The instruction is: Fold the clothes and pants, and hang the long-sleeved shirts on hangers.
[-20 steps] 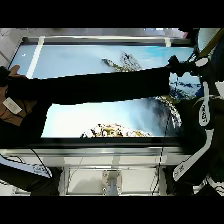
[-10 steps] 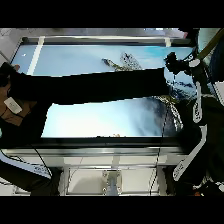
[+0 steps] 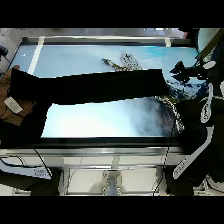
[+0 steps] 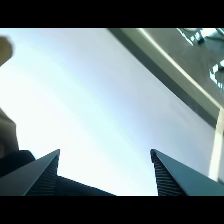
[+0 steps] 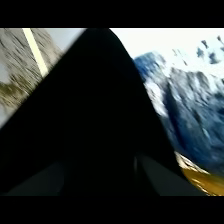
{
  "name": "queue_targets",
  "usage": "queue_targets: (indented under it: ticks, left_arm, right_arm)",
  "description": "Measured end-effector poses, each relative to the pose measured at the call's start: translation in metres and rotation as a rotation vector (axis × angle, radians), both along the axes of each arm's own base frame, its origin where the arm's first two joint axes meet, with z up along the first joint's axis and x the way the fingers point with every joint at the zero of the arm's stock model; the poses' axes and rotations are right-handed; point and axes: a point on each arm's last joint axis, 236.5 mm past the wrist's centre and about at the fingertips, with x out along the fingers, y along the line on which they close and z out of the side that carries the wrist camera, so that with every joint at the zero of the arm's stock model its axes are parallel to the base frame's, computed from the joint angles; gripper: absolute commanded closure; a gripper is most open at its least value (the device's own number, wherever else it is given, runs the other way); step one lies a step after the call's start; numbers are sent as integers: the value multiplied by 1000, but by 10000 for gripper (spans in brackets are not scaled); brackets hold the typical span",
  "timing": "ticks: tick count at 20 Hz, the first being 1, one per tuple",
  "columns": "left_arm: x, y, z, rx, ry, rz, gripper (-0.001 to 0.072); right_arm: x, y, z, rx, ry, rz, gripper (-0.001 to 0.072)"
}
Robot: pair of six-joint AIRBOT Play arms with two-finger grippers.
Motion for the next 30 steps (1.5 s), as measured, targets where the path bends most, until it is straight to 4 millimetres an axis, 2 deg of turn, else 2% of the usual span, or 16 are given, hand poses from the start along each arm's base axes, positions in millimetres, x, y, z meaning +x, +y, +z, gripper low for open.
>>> queue_targets:
  ticks: [1,2,4,5,7,9,12,15,20,21,23,24,25,28,30]
  left_arm:
    - [2,-21,6,54,4,-64,62]
    - [5,-44,10,95,10,-128,62]
    - [10,-87,15,161,8,-237,62]
    - [13,-108,16,188,7,-286,62]
    - [15,-145,19,221,-1,-368,63]
    - [16,-174,19,242,-4,-430,63]
    - [16,-203,19,257,-10,-488,63]
    - [15,-215,20,264,-13,-511,62]
    - [15,-221,20,270,-16,-523,63]
    - [15,-221,20,270,-15,-524,62]
    - [15,-222,20,270,-16,-525,63]
    - [15,-222,20,270,-15,-525,62]
    - [15,-222,20,270,-16,-525,63]
    - [15,-222,20,270,-15,-525,63]
    - [14,-222,18,269,-9,-529,65]
  right_arm:
    - [-6,0,-6,1,21,23,71]
    - [-10,0,-11,0,30,45,71]
    - [-15,-1,-21,-9,43,84,97]
    - [-15,-2,-24,-14,40,92,144]
    - [-15,-7,-32,-25,39,97,157]
    - [-14,-10,-40,-29,40,99,156]
    - [-15,-8,-58,-13,60,106,157]
    - [-14,-1,-67,6,66,112,158]
    - [-15,22,-71,43,78,156,160]
    - [-17,28,-71,51,83,170,223]
    - [-20,39,-73,57,98,201,401]
    - [-22,45,-74,56,104,222,513]
    - [-24,53,-74,58,105,245,701]
    - [-22,71,-64,70,82,288,709]
    - [-22,76,-48,71,63,310,709]
